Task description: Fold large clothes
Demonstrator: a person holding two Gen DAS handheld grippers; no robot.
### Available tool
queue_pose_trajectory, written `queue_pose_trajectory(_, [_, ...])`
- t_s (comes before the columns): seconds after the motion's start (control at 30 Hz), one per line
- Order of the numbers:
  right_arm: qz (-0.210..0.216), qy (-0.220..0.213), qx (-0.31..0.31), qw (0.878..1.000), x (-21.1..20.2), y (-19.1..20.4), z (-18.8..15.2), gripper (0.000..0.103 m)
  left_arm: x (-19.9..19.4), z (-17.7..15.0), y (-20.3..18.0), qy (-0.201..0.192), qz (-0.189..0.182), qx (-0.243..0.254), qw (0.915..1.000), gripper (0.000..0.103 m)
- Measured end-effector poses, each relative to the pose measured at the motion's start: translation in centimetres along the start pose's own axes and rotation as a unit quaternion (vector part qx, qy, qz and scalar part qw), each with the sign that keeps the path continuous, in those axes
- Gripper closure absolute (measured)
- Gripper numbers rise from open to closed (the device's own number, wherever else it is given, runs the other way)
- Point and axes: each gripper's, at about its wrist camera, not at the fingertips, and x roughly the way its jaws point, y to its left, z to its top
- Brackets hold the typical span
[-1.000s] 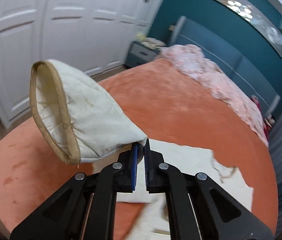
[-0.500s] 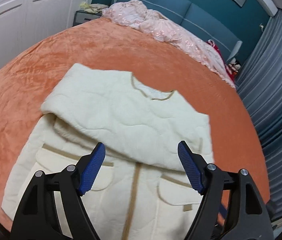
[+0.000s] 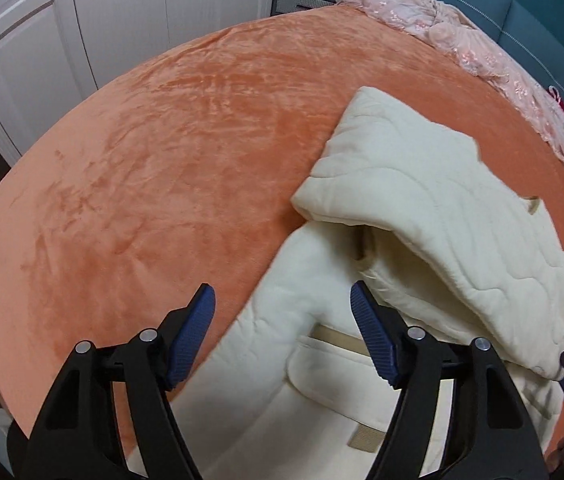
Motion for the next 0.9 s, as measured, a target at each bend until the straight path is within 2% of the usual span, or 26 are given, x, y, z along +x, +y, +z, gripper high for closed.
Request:
queue_pose_trajectory(0.03, [-0.001,0.002,-0.011,1.0,0.1,0.4,0.2,0.083,0.5,0.2,0.3,0.001,0.003,0.0,1.0,0.039])
queue_pose_trajectory(0.07, [-0.009,-0.002,-0.028,1.0,-0.1,1.0,0.5,0.095,0.9,0.5,0.5,0.0,0.011,-0.001,0.9999,0.04])
queue_pose_trajectory(0.27, [-0.002,-0.114,-0.08,0.99,-7.0,3.3,5.6,0.099,2.7,2.6,0.2,-0.01,0.015,0.007,0.9998,0.041])
queue_pose_trajectory(0.33, [-0.015,-0.142,-0.091,0.986,-8.4,3.4,7.4,0.1,3.0,3.1,-0.5,-0.009,0.004,0.009,0.9999,0.041])
queue_pose_trajectory(0.4, [-0.049,-0.152,-0.106,0.982,-8.2,3.1,8.6,0.1,2.7,3.5,-0.9,-0.009,-0.016,0.003,0.9998,0.041])
queue_pose_trajectory(0.5, [-0.096,-0.117,-0.122,0.981,-4.7,1.3,8.7,0.1,1.0,3.8,-1.0,-0.027,-0.051,-0.023,0.9981,0.041])
queue_pose_trajectory(0.6, [-0.104,-0.067,-0.109,0.986,-1.2,-1.2,6.8,0.1,0.2,4.4,-2.1,-0.039,-0.066,-0.025,0.9968,0.041])
queue_pose_trajectory(0.77, [-0.102,-0.039,-0.09,0.99,1.1,-2.8,3.7,0.1,2.8,4.8,-5.7,-0.021,-0.043,0.018,0.9987,0.041])
queue_pose_trajectory(0.9, [-0.098,-0.034,-0.087,0.991,1.3,-3.2,2.7,0.1,5.2,3.7,-6.5,-0.008,-0.017,0.034,0.9993,0.04])
